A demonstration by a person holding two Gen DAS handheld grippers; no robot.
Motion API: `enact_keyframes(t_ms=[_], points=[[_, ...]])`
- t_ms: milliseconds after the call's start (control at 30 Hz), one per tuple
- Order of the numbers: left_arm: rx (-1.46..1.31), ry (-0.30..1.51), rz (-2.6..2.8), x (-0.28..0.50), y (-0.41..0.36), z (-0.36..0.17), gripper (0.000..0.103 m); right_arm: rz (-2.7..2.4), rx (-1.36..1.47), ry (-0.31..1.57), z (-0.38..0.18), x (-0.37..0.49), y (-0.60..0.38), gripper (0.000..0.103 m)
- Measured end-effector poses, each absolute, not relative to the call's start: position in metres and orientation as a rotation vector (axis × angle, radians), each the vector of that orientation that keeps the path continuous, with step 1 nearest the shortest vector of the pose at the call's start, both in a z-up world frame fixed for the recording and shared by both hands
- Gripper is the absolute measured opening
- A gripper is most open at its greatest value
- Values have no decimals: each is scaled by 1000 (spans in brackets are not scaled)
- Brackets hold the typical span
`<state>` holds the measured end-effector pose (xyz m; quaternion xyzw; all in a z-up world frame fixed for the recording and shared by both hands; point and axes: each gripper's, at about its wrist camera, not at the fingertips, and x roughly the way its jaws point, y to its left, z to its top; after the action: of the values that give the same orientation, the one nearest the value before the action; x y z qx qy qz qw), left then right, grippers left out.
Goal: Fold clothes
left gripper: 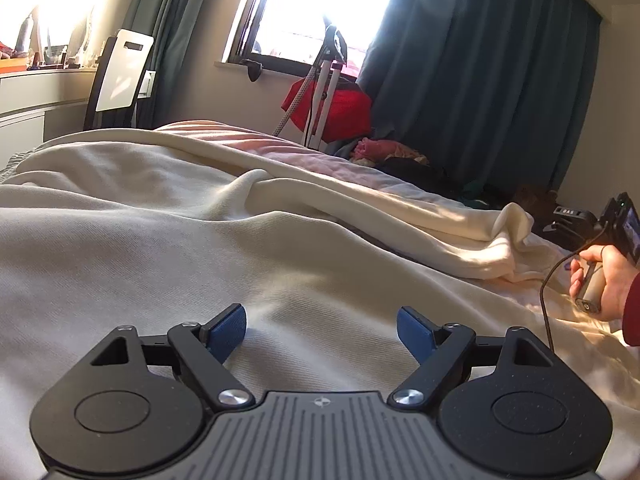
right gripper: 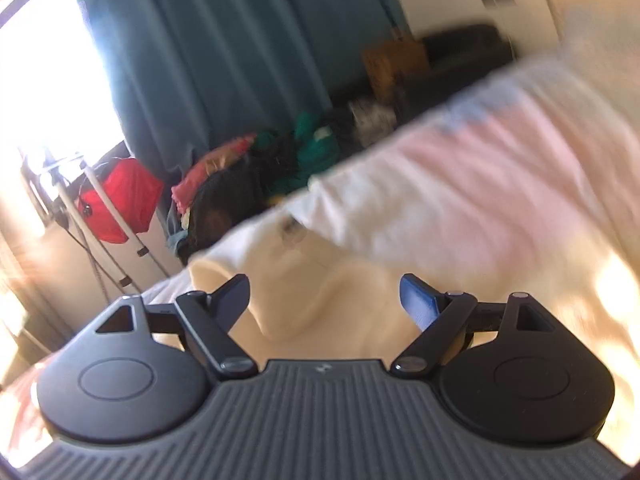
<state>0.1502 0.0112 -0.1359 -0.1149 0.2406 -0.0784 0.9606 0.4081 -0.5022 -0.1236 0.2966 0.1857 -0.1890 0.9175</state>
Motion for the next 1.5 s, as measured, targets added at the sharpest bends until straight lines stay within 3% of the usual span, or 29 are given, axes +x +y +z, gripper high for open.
enact_keyframes(t_ms=[133,167,367,400,467,533,767,1133,1233,1433,1500], points=[[-242,466,-109,136,6,-132,84,-269,752,492,-153,400,-514,83],[-233,456,-96,134,5,-131,84,-266,739,508,-156,402,-512,76],[-195,419,-30,143,0,-138,84,-293,624,515,-167,438,-505,72],[-201,421,-29,146,0,-141,84,-301,620,504,-168,445,-506,65],[-206,424,-31,150,0,-143,84,-355,614,536,-164,460,-509,27],[-213,424,-41,152,0,-144,84,-385,645,563,-156,470,-515,10],[-232,386,-107,142,2,-135,85,-253,716,175,-46,408,-534,7],[-136,344,-164,113,-16,-119,85,-492,752,424,-166,294,-545,8],[-91,326,-167,109,-25,-118,85,-502,679,480,-155,294,-540,8],[-86,276,-211,106,-30,-112,86,-508,631,356,-99,288,-556,7],[-75,289,-213,106,-33,-113,86,-530,637,372,-111,284,-559,8]])
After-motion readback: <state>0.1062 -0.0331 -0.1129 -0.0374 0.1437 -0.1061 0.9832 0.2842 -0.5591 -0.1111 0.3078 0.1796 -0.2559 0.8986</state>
